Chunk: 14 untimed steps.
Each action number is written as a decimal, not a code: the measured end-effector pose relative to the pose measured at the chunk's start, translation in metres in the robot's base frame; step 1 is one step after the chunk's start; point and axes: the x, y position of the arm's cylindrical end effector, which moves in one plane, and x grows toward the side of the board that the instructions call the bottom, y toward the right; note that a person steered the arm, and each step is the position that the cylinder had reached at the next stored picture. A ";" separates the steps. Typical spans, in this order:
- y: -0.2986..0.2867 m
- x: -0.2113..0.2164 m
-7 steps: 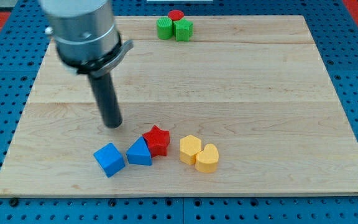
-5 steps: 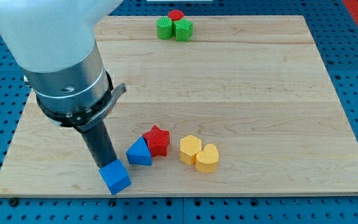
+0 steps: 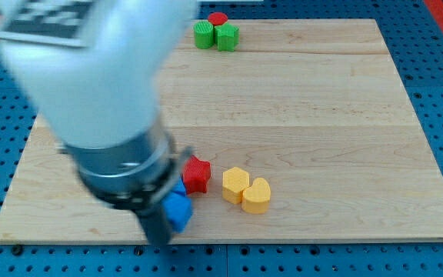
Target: Push the blue cube to the bottom center
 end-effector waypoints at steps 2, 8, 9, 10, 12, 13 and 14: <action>0.010 -0.009; 0.013 -0.009; -0.020 -0.009; -0.063 -0.012; 0.040 -0.068; 0.076 -0.068; 0.019 -0.067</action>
